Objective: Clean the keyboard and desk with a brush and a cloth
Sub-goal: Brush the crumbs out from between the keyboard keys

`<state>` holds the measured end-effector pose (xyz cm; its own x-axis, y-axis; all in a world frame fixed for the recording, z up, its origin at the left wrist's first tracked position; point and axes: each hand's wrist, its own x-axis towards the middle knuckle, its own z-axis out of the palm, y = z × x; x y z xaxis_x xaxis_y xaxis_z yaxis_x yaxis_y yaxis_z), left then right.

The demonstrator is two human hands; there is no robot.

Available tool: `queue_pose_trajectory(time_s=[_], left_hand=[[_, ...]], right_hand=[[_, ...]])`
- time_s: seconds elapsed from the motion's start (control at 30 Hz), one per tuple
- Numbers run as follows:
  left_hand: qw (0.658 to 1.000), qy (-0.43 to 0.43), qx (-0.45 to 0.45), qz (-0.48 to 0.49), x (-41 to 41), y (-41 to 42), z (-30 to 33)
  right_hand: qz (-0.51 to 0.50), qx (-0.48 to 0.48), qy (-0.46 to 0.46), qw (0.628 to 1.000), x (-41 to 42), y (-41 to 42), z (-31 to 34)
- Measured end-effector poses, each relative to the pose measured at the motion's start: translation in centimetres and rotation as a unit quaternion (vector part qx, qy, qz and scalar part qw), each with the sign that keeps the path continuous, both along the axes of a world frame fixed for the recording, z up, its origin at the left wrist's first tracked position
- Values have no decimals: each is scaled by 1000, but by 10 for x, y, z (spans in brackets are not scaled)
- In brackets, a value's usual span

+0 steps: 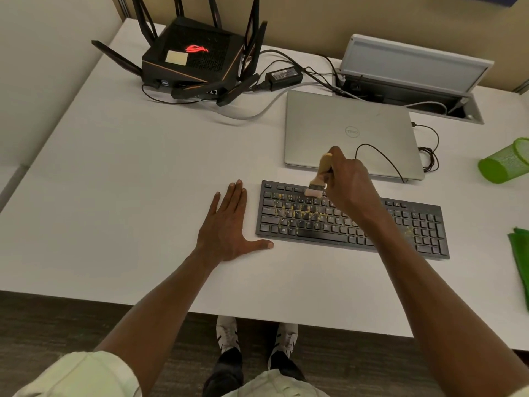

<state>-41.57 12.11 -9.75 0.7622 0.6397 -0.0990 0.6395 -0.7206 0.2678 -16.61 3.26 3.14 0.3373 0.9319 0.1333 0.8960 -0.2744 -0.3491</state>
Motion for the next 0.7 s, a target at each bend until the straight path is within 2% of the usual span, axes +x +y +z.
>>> queue_pose_trajectory(time_s=[0.07, 0.17, 0.3, 0.6, 0.7], left_hand=[[1000, -4, 0, 1, 0, 0, 0], [1000, -6, -2, 3, 0, 0, 0], [1000, -2, -3, 2, 1, 0, 1], [1000, 6, 2, 4, 1, 0, 0], [1000, 10, -1, 2, 1, 0, 1]], right_hand=[[2, 35, 33, 999, -4, 5, 2], [-52, 76, 90, 992, -16, 17, 3], [-71, 95, 117, 986, -32, 31, -6], [60, 45, 70, 995, -50, 31, -20], [71, 54, 71, 993, -49, 30, -17]])
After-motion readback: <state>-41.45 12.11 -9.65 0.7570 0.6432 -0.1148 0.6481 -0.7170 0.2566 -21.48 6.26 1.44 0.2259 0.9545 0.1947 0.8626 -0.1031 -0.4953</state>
